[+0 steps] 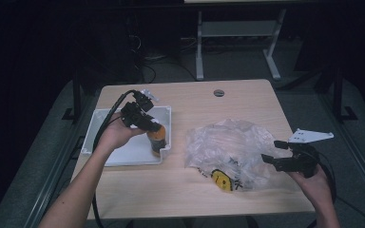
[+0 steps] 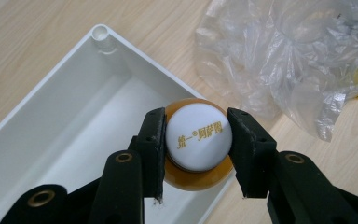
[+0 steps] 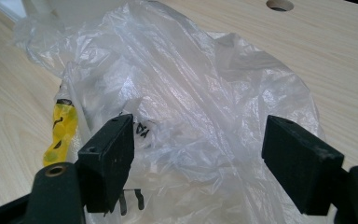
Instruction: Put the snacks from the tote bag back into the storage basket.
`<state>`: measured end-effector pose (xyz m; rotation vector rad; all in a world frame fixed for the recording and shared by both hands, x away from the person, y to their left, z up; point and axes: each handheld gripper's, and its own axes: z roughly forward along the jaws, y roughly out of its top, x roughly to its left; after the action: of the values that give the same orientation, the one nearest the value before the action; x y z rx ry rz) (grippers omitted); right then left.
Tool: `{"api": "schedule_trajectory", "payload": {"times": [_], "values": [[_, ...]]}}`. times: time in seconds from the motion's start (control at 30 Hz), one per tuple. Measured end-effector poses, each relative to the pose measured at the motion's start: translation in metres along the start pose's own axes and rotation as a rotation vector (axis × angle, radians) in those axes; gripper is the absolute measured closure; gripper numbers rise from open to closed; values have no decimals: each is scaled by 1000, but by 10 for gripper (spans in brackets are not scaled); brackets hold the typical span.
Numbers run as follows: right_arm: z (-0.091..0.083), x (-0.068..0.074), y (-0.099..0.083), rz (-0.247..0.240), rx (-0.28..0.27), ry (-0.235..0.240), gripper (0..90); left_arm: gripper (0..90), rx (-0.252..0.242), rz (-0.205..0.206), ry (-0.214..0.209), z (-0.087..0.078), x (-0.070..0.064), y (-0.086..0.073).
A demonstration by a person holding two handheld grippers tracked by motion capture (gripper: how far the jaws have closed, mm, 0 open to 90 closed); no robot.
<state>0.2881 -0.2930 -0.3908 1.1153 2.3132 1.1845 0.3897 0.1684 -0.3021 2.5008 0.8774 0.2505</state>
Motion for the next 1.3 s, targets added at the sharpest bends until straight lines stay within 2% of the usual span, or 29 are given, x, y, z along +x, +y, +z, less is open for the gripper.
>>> {"api": "schedule_trajectory", "payload": {"times": [0.77, 1.1, 1.3], "values": [[3, 2, 0, -4, 8, 6, 248, 588, -28, -22, -2, 3, 2, -7], [2, 1, -1, -4, 7, 8, 248, 583, -37, -13, -3, 3, 3, -8], [4, 2, -1, -3, 13, 10, 248, 575, -47, -28, -11, 3, 4, -11]]}}
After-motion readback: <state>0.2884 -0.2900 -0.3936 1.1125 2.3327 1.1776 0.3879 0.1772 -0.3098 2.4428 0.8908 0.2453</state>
